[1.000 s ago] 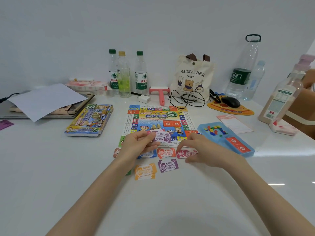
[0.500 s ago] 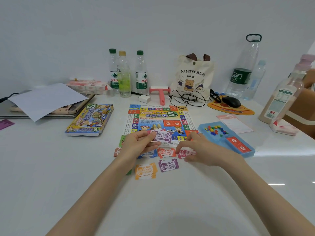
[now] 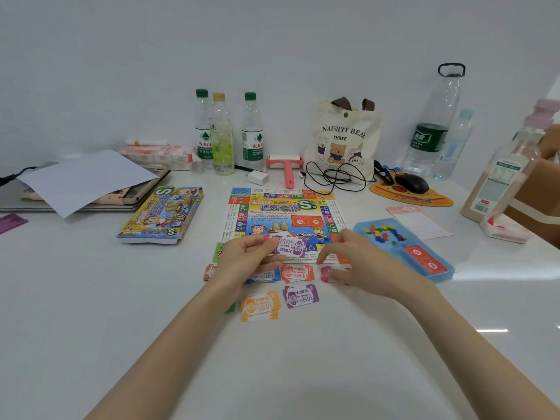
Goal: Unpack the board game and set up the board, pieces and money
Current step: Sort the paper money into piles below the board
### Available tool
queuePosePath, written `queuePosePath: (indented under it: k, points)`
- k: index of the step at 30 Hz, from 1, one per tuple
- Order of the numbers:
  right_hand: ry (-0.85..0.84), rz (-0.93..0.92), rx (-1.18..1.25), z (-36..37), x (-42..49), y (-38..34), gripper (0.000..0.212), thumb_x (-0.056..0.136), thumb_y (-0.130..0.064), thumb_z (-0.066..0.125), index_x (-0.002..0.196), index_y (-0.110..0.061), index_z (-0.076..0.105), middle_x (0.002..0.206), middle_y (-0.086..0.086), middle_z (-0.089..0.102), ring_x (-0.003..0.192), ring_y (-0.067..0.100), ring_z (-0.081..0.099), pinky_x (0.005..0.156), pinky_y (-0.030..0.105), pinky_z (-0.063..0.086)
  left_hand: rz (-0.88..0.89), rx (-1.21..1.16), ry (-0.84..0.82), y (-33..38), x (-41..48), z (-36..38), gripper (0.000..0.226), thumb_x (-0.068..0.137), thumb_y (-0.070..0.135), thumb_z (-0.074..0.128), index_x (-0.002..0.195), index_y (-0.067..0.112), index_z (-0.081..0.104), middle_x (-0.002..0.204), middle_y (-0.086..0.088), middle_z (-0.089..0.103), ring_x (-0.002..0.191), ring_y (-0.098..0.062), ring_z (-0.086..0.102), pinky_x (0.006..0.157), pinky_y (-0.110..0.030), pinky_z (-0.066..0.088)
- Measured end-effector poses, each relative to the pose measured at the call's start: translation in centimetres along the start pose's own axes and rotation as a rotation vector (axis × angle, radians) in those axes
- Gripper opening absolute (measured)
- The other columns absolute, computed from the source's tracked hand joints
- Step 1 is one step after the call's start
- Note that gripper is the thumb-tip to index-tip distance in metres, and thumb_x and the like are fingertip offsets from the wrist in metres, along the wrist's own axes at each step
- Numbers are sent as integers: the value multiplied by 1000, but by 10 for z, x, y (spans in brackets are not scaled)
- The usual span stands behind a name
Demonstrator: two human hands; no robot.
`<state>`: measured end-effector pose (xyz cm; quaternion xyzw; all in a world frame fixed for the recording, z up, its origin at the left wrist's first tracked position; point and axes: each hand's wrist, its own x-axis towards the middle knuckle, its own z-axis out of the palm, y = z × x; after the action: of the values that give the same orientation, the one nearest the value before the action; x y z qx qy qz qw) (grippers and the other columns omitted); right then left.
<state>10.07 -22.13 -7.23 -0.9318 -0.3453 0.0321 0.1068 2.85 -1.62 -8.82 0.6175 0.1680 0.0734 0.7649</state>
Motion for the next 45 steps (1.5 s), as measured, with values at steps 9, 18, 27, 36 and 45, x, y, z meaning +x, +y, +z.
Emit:
queuePosePath:
  k: [9,18,27,36,45]
  points:
    - [346,120,599,7,12,-39,14,81,-40,73,88,-30,66,83,-16,67,72,2,59,64,16,45,-4,-13,-18,1,-2,0,31,83,16,72,111,4,67,89,-5,75,80,-18,74,59,-18,57]
    - [347,154,975,7,12,-48,12,88,-17,69,81,-27,70,70,-13,70,62,-8,63,55,7,45,14,-29,7,2,2,-5,26,83,12,71,104,-2,67,87,-14,75,70,-15,72,57,-17,56]
    - [411,305,1173,9,16,-46,9,81,-16,76,89,-12,73,72,2,74,62,9,66,64,24,59,19,-37,-19,3,1,-6,19,82,11,72,99,2,68,84,-12,75,73,-16,73,59,-17,57]
    - [345,356,1304,10,12,-44,11,84,-9,71,95,-9,71,86,8,74,70,12,71,62,21,58,6,-81,11,4,0,-7,18,81,10,72,98,3,67,80,-12,75,67,-13,72,57,-16,56]
    - [454,205,914,-3,13,-53,23,76,-11,80,94,-22,70,83,-3,72,71,8,71,67,20,58,49,-2,-2,3,2,-7,34,77,13,77,107,0,67,85,-11,75,75,-19,73,64,-22,59]
